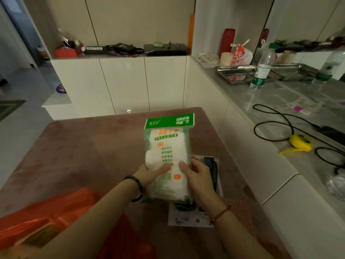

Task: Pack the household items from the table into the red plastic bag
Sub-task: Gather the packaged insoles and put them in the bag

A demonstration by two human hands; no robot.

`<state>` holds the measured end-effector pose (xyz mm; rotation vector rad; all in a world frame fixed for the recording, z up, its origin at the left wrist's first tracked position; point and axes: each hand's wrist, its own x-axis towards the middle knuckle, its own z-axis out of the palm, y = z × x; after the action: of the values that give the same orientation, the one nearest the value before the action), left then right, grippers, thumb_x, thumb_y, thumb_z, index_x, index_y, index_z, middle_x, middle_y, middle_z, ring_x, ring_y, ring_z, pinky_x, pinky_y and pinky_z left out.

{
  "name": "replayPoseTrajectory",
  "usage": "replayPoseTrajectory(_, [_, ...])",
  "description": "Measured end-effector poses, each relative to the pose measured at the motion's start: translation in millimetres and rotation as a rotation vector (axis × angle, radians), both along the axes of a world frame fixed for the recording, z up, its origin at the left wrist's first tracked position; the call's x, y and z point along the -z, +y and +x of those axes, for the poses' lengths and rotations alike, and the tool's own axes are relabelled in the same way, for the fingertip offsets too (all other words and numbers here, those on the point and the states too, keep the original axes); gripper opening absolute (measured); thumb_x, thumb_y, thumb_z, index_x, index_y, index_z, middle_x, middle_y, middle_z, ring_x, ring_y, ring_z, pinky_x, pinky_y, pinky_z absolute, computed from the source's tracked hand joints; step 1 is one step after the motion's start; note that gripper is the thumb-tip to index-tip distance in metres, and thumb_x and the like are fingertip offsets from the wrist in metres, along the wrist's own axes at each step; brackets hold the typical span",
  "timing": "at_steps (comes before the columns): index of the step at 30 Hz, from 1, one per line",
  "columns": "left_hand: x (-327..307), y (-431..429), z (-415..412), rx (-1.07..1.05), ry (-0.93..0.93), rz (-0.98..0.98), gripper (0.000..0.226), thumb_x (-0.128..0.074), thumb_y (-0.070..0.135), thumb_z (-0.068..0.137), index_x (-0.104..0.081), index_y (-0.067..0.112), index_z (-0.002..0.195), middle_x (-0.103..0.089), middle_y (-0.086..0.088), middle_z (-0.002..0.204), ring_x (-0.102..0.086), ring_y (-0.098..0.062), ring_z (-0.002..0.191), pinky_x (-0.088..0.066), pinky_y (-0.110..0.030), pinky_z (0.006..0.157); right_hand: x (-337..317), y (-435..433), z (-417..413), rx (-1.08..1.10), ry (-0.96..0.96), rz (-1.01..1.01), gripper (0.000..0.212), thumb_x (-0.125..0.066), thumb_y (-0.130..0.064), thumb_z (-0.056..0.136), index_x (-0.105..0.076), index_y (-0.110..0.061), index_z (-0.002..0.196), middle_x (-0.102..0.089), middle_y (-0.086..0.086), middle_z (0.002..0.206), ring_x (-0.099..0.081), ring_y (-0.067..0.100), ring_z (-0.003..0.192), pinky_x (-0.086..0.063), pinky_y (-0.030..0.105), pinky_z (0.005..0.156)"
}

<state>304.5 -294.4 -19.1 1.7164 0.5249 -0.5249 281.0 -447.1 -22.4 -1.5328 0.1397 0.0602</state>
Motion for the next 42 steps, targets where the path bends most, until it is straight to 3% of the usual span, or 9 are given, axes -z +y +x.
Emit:
replayPoseTrajectory(4, [-5.1,11.1,-7.9,-0.169,-0.085,-0.096,0.024,-0.076,0.023,0.069,-0.063,0.012,0.086,-0.072,-0.006,0.090,-0.066,-0.015,0.067,-0.054,-0.025,0.046,-1.6,-18.3,12.3,0.009,0.102,0.004,0.026,-0.049,-0.031,0.093,-0.071,-0.019,0.086,-0.075,-0.004,0.077,-0.070,0.011,0.072,-0.056,0.025,0.065])
replayPoseTrajectory(8, [-12.9,21.3,-15.3,-0.298,-0.198,0.044,0.021,-0.074,0.013,0.073,-0.058,0.007,0.085,-0.068,-0.015,0.095,-0.063,-0.023,0.073,-0.052,-0.033,0.062,35.6,-38.7,19.6,0.053,0.267,-0.776,0.077,-0.062,-0.037,0.084,-0.026,0.000,0.141,-0.035,0.020,0.145,-0.037,0.033,0.130,-0.035,0.042,0.108])
replayPoseTrajectory(11, [-15.7,27.6,-19.5,-0.363,-0.235,0.104,0.025,-0.074,0.013,0.074,-0.057,0.006,0.091,-0.068,-0.019,0.103,-0.062,-0.024,0.075,-0.052,-0.035,0.069,52.5,-32.7,13.4,0.006,0.423,-0.954,0.101,-0.072,-0.045,0.073,-0.013,0.000,0.143,-0.030,0.022,0.144,-0.035,0.037,0.131,-0.036,0.045,0.104])
replayPoseTrajectory(15, [-19.4,34.0,-24.4,-0.375,-0.233,0.164,0.020,-0.074,0.014,0.073,-0.054,0.011,0.075,-0.069,-0.018,0.103,-0.061,-0.022,0.068,-0.051,-0.034,0.065,52.3,-35.0,18.7,0.047,0.339,-0.712,0.034,-0.072,-0.025,0.079,-0.051,-0.002,0.093,-0.057,0.015,0.083,-0.056,0.029,0.078,-0.050,0.040,0.073])
replayPoseTrajectory(23, [-28.1,34.6,-30.2,-0.439,-0.201,-0.074,0.036,-0.064,0.010,0.082,-0.053,0.000,0.114,-0.062,-0.022,0.118,-0.062,-0.032,0.092,-0.051,-0.047,0.082,-7.3,-21.9,-4.7,0.171,-0.154,0.055,0.013,-0.058,-0.011,0.087,-0.061,-0.021,0.094,-0.066,-0.009,0.090,-0.068,-0.001,0.078,-0.052,0.012,0.061])
replayPoseTrajectory(27, [-41.5,11.3,-34.2,-0.359,-0.055,-0.495,0.051,-0.055,0.047,0.082,-0.059,0.008,0.113,-0.067,-0.014,0.098,-0.063,-0.028,0.086,-0.050,-0.039,0.078,-27.0,4.7,-19.8,0.078,-0.341,-0.414,0.013,-0.059,-0.010,0.087,-0.056,-0.012,0.099,-0.062,-0.003,0.090,-0.061,0.010,0.084,-0.051,0.019,0.071])
replayPoseTrajectory(30, [-46.7,2.6,-40.0,-0.116,-0.082,-0.357,0.065,-0.060,0.060,0.064,-0.059,0.018,0.114,-0.062,-0.009,0.120,-0.063,-0.020,0.099,-0.055,-0.036,0.081,-20.5,19.0,-25.4,0.039,-0.391,-0.564,0.005,-0.054,-0.013,0.090,-0.051,-0.012,0.094,-0.057,-0.007,0.079,-0.058,0.006,0.071,-0.046,0.012,0.059])
replayPoseTrajectory(35, [-40.5,18.7,-43.3,-0.372,-0.131,-0.160,0.047,-0.074,0.004,0.071,-0.056,0.001,0.114,-0.062,-0.019,0.119,-0.060,-0.029,0.087,-0.052,-0.038,0.068,0.5,-2.2,-3.0,0.086,-0.038,-0.244,0.025,-0.065,-0.029,0.084,-0.056,-0.014,0.101,-0.063,0.001,0.103,-0.062,0.014,0.092,-0.050,0.021,0.077])
replayPoseTrajectory(42, [-37.6,45.1,-34.8,-0.583,-0.234,-0.105,0.041,-0.076,0.001,0.069,-0.051,0.011,0.100,-0.061,-0.017,0.120,-0.056,-0.026,0.087,-0.048,-0.040,0.080,67.8,-58.7,22.7,0.147,0.489,-0.884,0.091,-0.080,-0.038,0.066,-0.032,0.002,0.131,-0.043,0.023,0.135,-0.044,0.038,0.123,-0.042,0.049,0.100])
